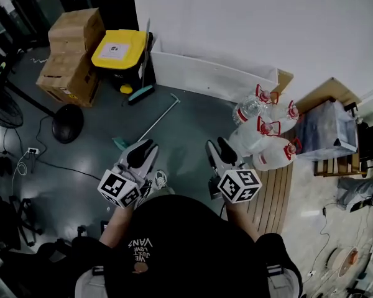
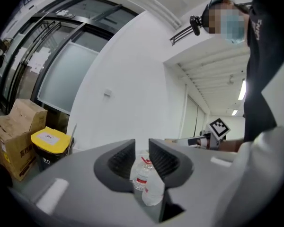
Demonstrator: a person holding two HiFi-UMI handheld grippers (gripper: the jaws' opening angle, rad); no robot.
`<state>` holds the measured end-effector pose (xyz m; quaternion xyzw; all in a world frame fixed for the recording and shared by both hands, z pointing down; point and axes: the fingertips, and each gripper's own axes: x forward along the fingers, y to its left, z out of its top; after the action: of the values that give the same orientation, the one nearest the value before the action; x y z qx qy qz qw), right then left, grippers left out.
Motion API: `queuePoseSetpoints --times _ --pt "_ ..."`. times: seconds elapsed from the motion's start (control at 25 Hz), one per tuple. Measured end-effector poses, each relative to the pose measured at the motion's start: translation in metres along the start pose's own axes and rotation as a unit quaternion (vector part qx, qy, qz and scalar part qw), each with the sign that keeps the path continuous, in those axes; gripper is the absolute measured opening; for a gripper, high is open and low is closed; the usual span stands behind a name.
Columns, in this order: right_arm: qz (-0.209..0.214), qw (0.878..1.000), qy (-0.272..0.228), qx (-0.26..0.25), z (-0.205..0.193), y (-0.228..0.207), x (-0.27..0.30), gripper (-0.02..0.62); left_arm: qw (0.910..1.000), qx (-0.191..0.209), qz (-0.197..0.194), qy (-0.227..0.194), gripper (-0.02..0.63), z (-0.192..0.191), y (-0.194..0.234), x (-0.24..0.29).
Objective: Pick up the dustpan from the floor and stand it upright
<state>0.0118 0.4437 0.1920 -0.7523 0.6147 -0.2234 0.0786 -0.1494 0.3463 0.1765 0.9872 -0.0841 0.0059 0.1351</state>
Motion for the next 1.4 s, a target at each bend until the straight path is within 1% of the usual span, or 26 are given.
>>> queuePoseSetpoints --times 0.04,0.24,0.28,0.48,0.68,0.8,0.96,1.08,1.24,1.4 --pt "-0.005 1.000 -0.001 0.002 0.003 0.000 0.013 0.158 1.0000 -0.001 -0.004 0.003 0.100 0.002 0.013 0.005" --pt "-0.029 1.000 -0.001 0.008 0.012 0.002 0.073 0.161 0.9996 -0.009 -0.017 0.019 0.160 0.007 0.078 0.022" --pt "-0.035 0.999 -0.001 0.008 0.012 0.003 0.082 0.173 0.9995 -0.010 -0.020 0.022 0.167 0.009 0.090 0.024" --pt "-0.054 0.998 0.006 0.013 0.013 0.003 0.126 0.176 0.9993 -0.009 -0.026 0.026 0.170 0.015 0.141 0.035" --pt "-0.046 0.999 0.022 0.015 0.014 -0.001 0.164 0.183 0.9996 -0.024 -0.009 0.015 0.172 0.015 0.171 0.045" --pt "-0.030 0.999 0.029 0.020 0.014 -0.007 0.193 0.183 0.9994 -0.032 0.012 0.009 0.172 0.012 0.188 0.052" --pt "0.008 0.999 0.049 0.022 0.018 -0.016 0.235 0.181 0.9983 -0.038 0.045 0.003 0.172 0.010 0.210 0.064" --pt "0.034 0.997 0.069 0.020 0.022 -0.032 0.272 0.181 0.9958 -0.037 0.083 -0.010 0.172 0.012 0.232 0.077" --pt "0.065 0.992 0.109 0.002 0.035 -0.052 0.326 0.181 0.9891 -0.038 0.140 -0.022 0.172 0.022 0.269 0.101" --pt "0.111 0.980 0.163 -0.029 0.043 -0.064 0.375 0.181 0.9780 -0.043 0.202 -0.028 0.172 0.031 0.296 0.123"
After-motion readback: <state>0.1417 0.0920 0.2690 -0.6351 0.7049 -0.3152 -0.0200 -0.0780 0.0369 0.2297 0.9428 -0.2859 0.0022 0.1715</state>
